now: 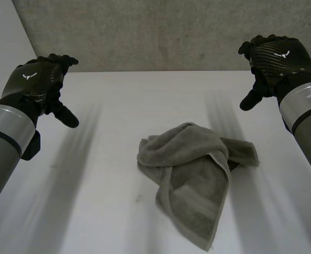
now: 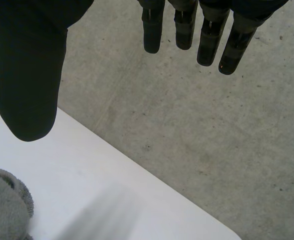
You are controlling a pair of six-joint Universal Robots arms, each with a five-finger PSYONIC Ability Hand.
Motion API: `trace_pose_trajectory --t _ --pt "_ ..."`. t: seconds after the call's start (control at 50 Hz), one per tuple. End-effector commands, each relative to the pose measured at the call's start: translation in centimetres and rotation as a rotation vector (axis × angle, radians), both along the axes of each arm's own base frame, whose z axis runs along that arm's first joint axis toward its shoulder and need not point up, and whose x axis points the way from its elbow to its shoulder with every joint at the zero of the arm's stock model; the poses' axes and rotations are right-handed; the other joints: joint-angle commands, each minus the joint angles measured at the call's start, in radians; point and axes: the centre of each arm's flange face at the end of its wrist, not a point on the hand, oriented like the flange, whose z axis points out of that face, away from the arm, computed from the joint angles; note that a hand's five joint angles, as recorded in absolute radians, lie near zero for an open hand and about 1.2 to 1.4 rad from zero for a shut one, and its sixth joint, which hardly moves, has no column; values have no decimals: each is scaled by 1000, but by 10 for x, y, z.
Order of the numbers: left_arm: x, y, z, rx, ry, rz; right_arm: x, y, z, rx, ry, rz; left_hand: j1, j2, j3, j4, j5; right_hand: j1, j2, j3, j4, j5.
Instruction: Fold the towel.
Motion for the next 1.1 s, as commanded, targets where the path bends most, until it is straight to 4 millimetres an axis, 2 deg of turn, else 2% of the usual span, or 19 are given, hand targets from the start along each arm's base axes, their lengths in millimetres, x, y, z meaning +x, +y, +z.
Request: trace_pose_trajectory --t 0.02,0.2,0.3,0.36,0.4,0.42,0.46,0.48,0.5,0.52,0.54,0.58,0.6,0.64,0.72,0.82,0.9,1.02,1.1 --pt "-1 0 -2 7 -6 -3 0 -1 0 2 1 4 14 16 16 15 -14 -49 -48 -35 -55 -58" --pt "-13 2 -17 44 -33 -67 0 0 0 18 56 38 37 40 39 38 10 -49 -48 -35 -55 -58" --pt "-39 3 -36 96 -49 -235 -3 7 -9 108 92 68 46 49 48 47 19 -49 -48 -35 -55 -58" --pt "-48 4 -41 104 -57 -277 -7 7 -14 146 100 59 49 52 51 50 22 -49 -48 -35 -55 -58" --pt "-65 4 -55 124 -74 -346 -21 5 -31 235 123 21 49 52 51 50 22 -49 -48 -35 -55 -58" --pt "-65 4 -55 124 -74 -346 -21 5 -31 236 124 21 49 52 51 50 22 -49 -48 -35 -55 -58" --pt "-79 5 -71 147 -98 -386 -36 1 -51 301 132 -14 55 58 57 56 28 -49 -48 -35 -55 -58" --pt "-79 5 -71 148 -98 -386 -36 1 -51 301 132 -14 55 58 57 56 28 -49 -48 -35 -55 -58" --pt "-86 7 -80 160 -113 -410 -40 0 -60 324 129 -3 55 58 57 56 28 -49 -48 -35 -55 -58" --pt "-93 11 -89 169 -132 -435 -40 0 -61 324 129 -3 55 58 57 56 28 -49 -48 -35 -55 -58" --pt "-93 11 -89 169 -132 -435 -42 -1 -72 350 123 23 55 58 57 56 28 -49 -48 -35 -55 -58" --pt "-112 19 -107 150 -182 -494 -50 -8 -97 387 106 44 58 61 60 59 31 -49 -48 -35 -55 -58" --pt "-112 19 -107 150 -182 -494 -50 -8 -97 387 106 44 58 61 60 59 31 -49 -48 -35 -55 -58" --pt "-123 17 -121 107 -228 -512 -57 -18 -110 373 89 34 93 96 95 94 66 -49 -48 -35 -55 -58" --pt "-133 13 -142 71 -303 -532 -55 -32 -138 357 99 46 131 134 133 132 104 -49 -48 -35 -55 -58" --pt "-137 5 -151 44 -340 -521 -53 -45 -160 363 108 48 272 274 274 273 244 -36 -35 -23 -42 -46" --pt "-139 -3 -153 11 -333 -483 -51 -59 -180 354 140 44 425 427 427 426 397 90 91 104 84 81" --pt "-140 -5 -158 6 -333 -478 -48 -71 -191 312 182 56 551 554 553 552 524 217 218 230 211 207" --pt "-141 -4 -161 11 -335 -483 -43 -79 -193 283 204 69 677 679 679 678 649 480 481 493 474 470"
